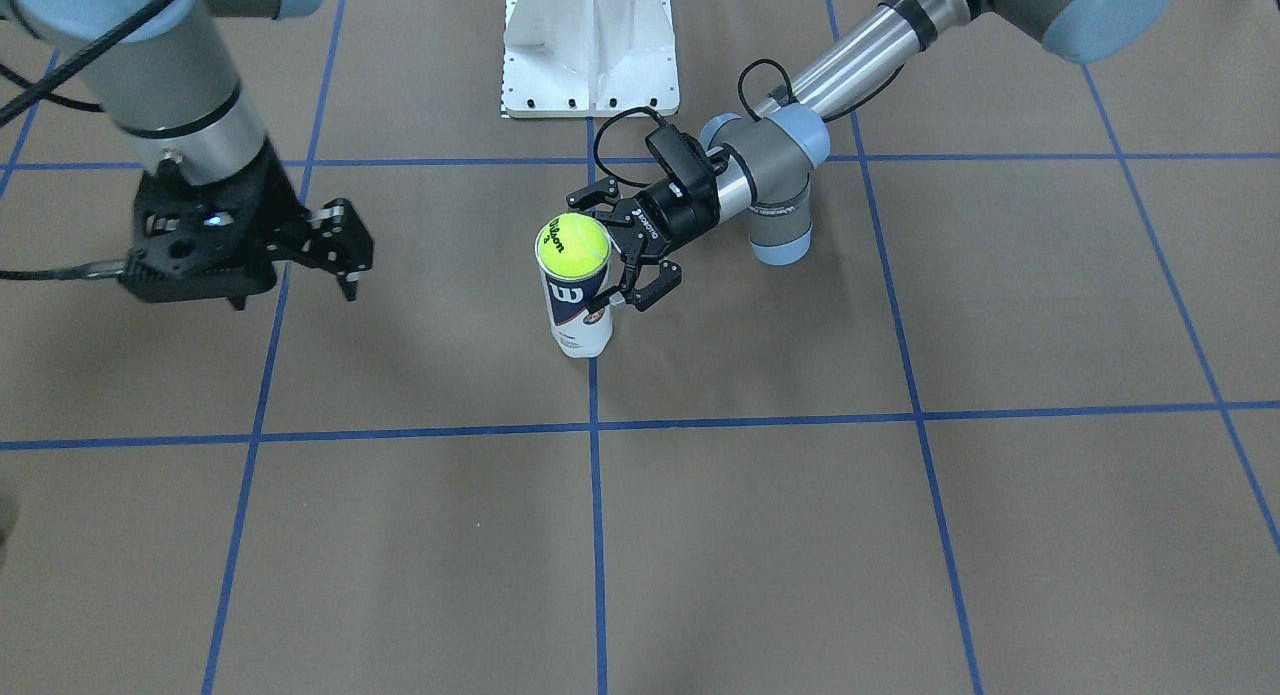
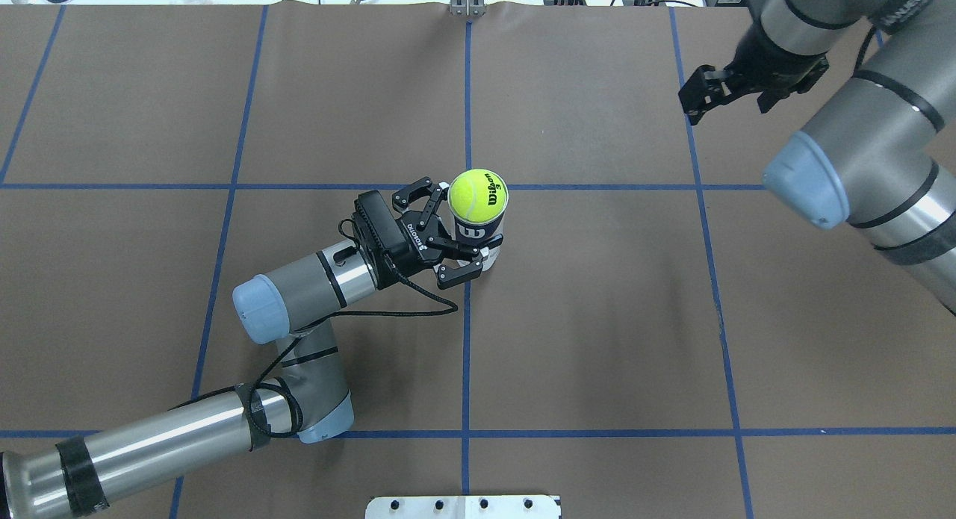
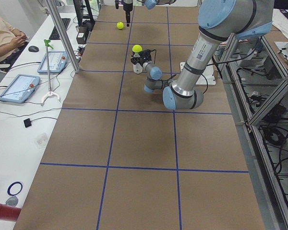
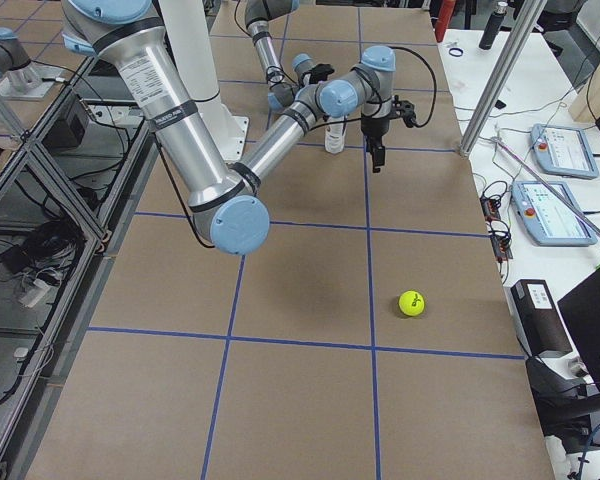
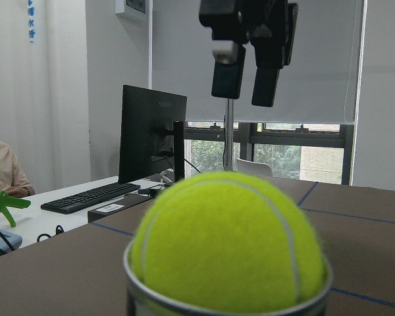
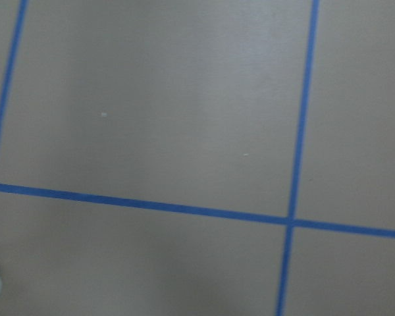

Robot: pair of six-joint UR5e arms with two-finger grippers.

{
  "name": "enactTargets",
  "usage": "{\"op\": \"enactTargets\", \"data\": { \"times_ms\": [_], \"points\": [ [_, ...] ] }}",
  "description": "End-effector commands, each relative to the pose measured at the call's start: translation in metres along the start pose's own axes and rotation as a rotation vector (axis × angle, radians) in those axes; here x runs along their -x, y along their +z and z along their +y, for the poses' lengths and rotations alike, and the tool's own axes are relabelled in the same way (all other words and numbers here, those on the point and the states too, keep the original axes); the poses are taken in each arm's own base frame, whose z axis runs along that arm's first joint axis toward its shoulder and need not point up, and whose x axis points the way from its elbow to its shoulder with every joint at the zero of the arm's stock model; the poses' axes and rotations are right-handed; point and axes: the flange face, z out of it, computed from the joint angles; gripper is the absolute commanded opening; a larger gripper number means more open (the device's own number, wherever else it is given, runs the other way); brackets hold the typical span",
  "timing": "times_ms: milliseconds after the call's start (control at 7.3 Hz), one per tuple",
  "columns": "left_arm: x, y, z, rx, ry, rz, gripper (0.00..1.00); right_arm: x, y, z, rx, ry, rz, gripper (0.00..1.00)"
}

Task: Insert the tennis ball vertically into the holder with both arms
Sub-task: 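Move the right gripper back toward the second yellow tennis ball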

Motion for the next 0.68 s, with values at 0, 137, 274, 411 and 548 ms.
{"op": "enactTargets", "data": {
  "times_ms": [0,137,274,411,548],
  "points": [
    [-0.001,-0.001,0.001,0.001,-0.002,0.001,0.99,-0.135,0.08,-0.025,-0.031,-0.124,-0.033,0.99],
    [0.0,-0.002,0.002,0.003,-0.002,0.001,0.99,-0.189,0.116,-0.033,-0.059,-0.181,-0.052,0.99],
    [-0.001,-0.001,0.001,0.001,-0.002,0.001,0.99,-0.22,0.138,-0.034,-0.069,-0.218,-0.045,0.99],
    [0.0,-0.002,0.002,0.001,-0.002,0.001,0.99,-0.246,0.147,-0.033,-0.052,-0.245,-0.02,0.99],
    [0.0,-0.002,0.002,0.001,-0.002,0.001,0.99,-0.26,0.154,-0.032,-0.044,-0.263,0.021,0.99]
  ]
}}
